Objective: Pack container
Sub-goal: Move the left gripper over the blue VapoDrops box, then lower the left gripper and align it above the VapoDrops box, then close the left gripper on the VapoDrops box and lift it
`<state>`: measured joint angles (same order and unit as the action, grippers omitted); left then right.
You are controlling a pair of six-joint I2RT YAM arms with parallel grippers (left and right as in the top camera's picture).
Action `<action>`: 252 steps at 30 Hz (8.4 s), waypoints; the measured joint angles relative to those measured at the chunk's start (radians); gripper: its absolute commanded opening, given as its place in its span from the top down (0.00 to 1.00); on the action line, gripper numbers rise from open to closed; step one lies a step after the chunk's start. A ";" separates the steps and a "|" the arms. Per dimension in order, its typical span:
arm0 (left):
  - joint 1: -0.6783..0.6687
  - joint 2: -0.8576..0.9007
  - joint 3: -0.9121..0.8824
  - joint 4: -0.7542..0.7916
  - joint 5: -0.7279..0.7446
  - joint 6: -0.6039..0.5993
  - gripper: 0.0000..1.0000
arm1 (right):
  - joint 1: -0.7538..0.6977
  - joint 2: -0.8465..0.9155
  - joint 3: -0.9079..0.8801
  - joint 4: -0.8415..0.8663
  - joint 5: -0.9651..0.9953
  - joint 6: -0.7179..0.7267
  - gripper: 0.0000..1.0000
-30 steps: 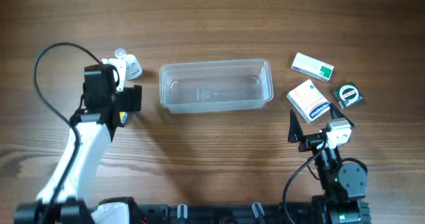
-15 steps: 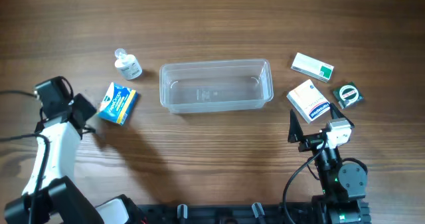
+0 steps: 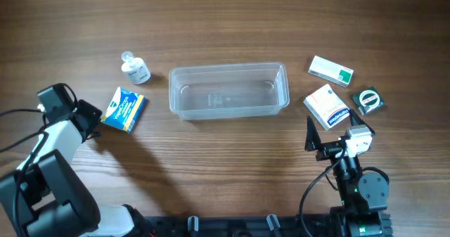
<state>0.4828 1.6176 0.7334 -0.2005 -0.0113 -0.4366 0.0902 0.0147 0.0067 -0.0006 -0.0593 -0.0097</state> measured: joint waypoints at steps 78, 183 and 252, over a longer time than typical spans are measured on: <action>-0.371 -0.191 0.079 -0.301 0.111 0.552 0.00 | 0.000 0.000 0.000 0.000 0.000 0.000 0.00; -0.324 0.092 0.364 -0.510 0.112 0.611 0.00 | 0.000 0.000 0.000 0.000 0.000 0.000 0.00; -0.340 0.039 0.238 -0.525 -0.042 0.448 0.23 | 0.000 0.000 0.000 0.000 0.000 0.000 0.00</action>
<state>0.1429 1.6566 0.9710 -0.7254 -0.0536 0.0116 0.0902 0.0147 0.0067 -0.0010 -0.0593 -0.0097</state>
